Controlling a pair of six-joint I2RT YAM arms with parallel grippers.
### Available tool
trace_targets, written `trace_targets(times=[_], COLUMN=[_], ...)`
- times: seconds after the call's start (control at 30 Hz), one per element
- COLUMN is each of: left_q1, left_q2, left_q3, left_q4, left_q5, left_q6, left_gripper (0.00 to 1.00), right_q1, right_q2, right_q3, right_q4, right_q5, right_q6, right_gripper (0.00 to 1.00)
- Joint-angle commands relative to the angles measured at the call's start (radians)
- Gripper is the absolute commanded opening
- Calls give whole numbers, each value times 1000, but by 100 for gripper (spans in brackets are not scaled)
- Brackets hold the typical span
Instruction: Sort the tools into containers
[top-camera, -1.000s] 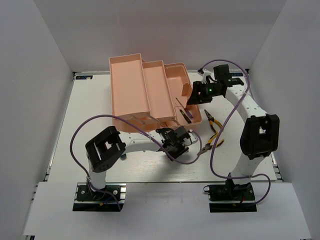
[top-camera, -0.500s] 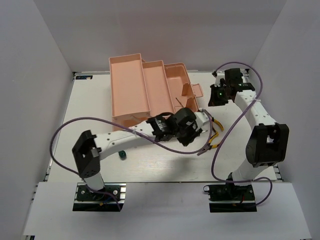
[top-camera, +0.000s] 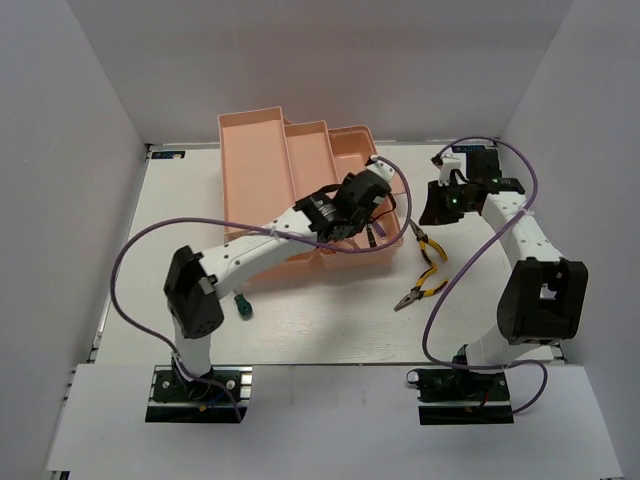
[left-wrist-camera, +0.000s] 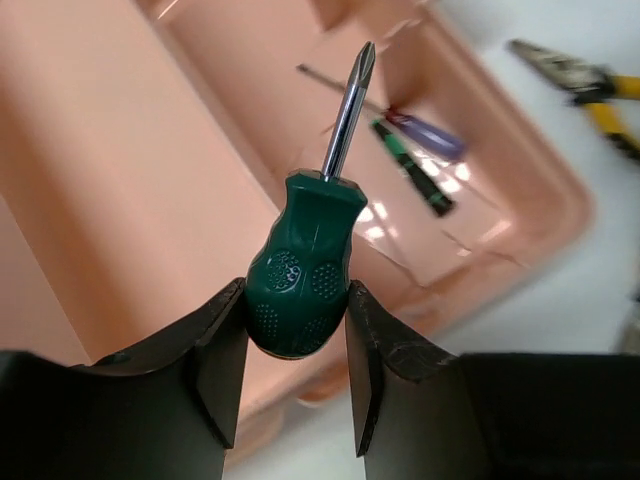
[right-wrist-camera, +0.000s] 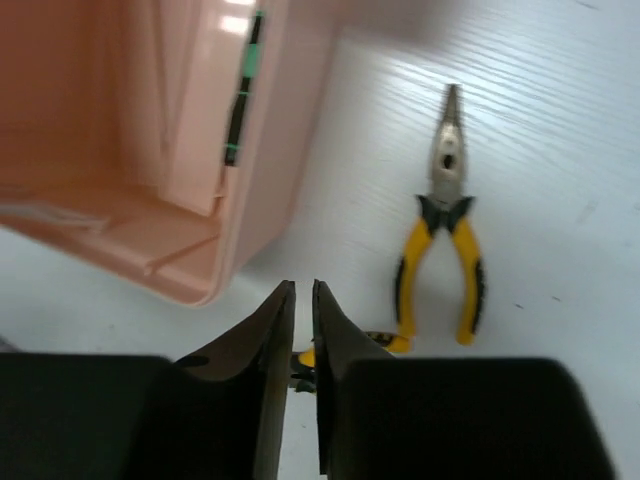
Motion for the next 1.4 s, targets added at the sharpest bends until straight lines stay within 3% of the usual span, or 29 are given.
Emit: trace_targets(times=[0.0, 0.03, 0.27, 0.3, 0.33, 0.37, 0.4, 0.43, 0.53, 0.7, 0.73, 0.77, 0.83, 0.87, 0.9, 0.93, 0.97, 1.0, 1.07, 1.1, 1.17, 1.2, 1.23, 1.37], left_q1=[48, 71, 141, 141, 141, 151, 151, 151, 151, 151, 151, 151, 151, 151, 151, 151, 151, 151, 151, 151, 151, 151, 151, 151], left_q2=[51, 62, 64, 54, 54, 54, 54, 54, 30, -16, -33, -89, -180, -299, -365, -428, -488, -592, -675, -714, -829, -867, -901, -970], left_q3=[85, 95, 86, 86, 86, 86, 86, 86, 108, 241, 252, 252, 202, 121, 75, 27, -59, -97, -226, -277, -445, -498, -548, -769], left_q4=[-84, -98, -107, -107, -107, -107, -107, -107, -107, -126, -136, -137, -137, -137, -162, -184, -225, -352, -490, -556, -626, -638, -638, -580], left_q5=[-120, -130, -108, -96, -96, -84, -84, -73, -64, -64, -64, -88, -128, -168, -192, -223, -266, -283, -283, -259, -176, -150, -96, -12], left_q6=[-26, -26, -38, -38, -38, -27, -27, -27, -18, -18, -18, -30, -96, -133, -226, -281, -347, -527, -715, -894, -987, -1032, -1094, -1119], left_gripper=[3, 3, 2, 3, 13, 23, 36, 56, 72, 74, 70, 53, 28, 7, 0, 0, 0, 0, 0, 16, 33, 46, 49, 64], right_q1=[9, 12, 12, 9, 12, 11, 12, 14, 12, 11, 15, 14, 15, 11, 8, 8, 9, 11, 6, 6, 6, 5, 5, -2], right_q2=[-65, -68, -87, -88, -90, -87, -90, -90, -91, -87, -87, -90, -96, -97, -96, -93, -93, -87, -82, -73, -62, -59, -53, -28], right_q3=[-33, -34, -42, -47, -47, -48, -48, -48, -42, -28, -28, -34, -53, -56, -59, -65, -68, -71, -73, -71, -62, -57, -48, -34], right_q4=[-29, -29, -52, -52, -51, -54, -58, -60, -68, -85, -79, -72, -45, -27, -17, -16, -14, -8, 6, 9, 10, 9, 10, 10], right_q5=[-211, -237, -267, -268, -274, -282, -288, -296, -320, -392, -395, -395, -392, -376, -365, -353, -333, -319, -293, -290, -271, -267, -262, -241], right_q6=[-98, -105, -136, -135, -131, -131, -134, -138, -159, -190, -188, -185, -171, -165, -158, -148, -145, -138, -132, -125, -122, -122, -122, -125], right_gripper=[21, 26, 26, 28, 32, 58, 79, 91, 91, 91, 91, 89, 69, 56, 20, 6, 0, 0, 0, 0, 15, 23, 34, 46])
